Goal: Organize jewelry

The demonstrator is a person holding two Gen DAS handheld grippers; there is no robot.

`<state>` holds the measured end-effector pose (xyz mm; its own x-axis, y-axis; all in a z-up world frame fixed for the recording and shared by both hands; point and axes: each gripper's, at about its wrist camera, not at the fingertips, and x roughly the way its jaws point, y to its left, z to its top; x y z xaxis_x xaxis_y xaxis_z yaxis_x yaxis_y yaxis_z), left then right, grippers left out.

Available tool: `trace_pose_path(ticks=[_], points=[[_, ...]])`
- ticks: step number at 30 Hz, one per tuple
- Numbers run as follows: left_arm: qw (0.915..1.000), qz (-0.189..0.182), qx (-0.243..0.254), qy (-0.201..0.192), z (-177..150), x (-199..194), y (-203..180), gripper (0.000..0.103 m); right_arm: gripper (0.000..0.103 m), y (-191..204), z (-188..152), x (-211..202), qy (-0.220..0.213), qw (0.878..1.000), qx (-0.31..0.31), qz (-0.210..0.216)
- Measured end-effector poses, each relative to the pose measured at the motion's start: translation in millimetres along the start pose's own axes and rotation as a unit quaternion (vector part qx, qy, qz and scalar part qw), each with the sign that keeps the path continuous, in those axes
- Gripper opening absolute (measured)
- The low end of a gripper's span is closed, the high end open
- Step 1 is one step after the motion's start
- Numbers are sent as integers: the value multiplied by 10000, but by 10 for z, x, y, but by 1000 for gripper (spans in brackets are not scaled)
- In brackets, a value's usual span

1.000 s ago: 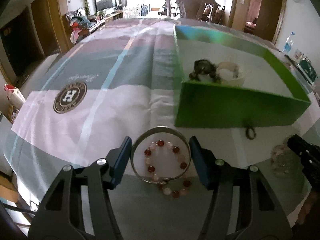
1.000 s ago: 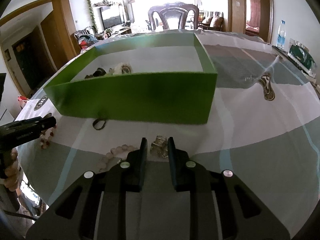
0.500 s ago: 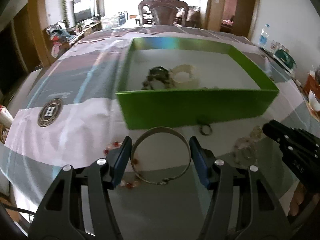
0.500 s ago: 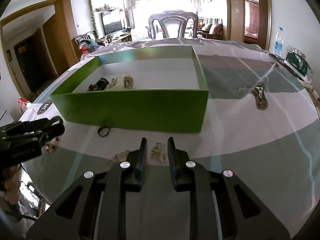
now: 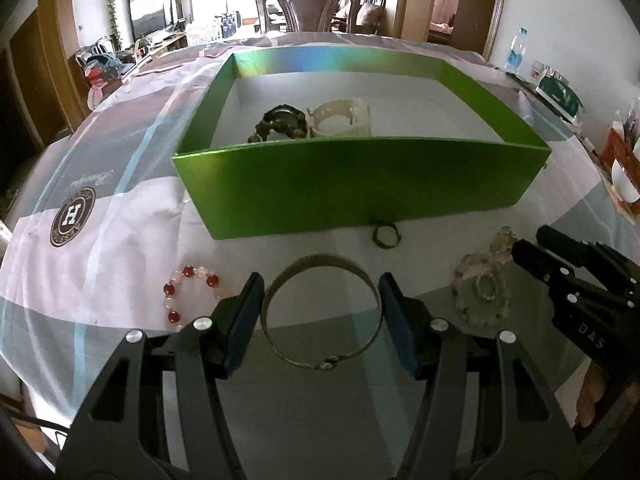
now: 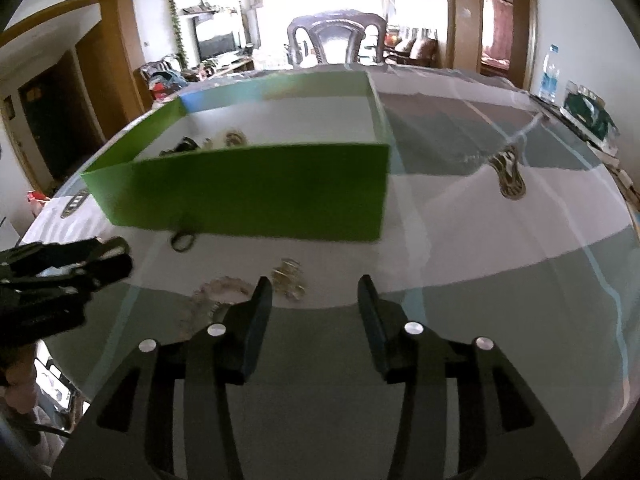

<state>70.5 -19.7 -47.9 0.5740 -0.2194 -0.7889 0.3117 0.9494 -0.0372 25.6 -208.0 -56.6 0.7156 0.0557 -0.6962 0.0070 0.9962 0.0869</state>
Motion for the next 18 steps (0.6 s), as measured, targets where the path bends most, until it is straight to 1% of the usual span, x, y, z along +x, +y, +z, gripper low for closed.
trace_pose_path(ticks=[3,7,9,10,11,12,14,18], points=[[10000,-13,25,28,-7,26,-21,59,44,51,46,125,62,9999,-28,87],[10000,-1,43,29,-21,23,-22,59,43,56,68,238,179,9997,120,122],[10000,16,39,35,-20,35,-31,59,32,78,63,242,199,9997,59,104],[10000,19,34,40,-21,43,-29,59,29,89,56,242,201,9998,16,78],[10000,18,29,48,-21,53,-29,59,23,95,50,240,198,9998,-20,43],[10000,15,26,53,-18,61,-32,59,20,96,47,237,200,9998,-33,30],[10000,1,25,71,-20,79,-33,59,17,81,34,232,206,9998,-10,51],[9999,-5,37,94,-26,99,-49,59,17,54,20,198,180,9998,28,23]])
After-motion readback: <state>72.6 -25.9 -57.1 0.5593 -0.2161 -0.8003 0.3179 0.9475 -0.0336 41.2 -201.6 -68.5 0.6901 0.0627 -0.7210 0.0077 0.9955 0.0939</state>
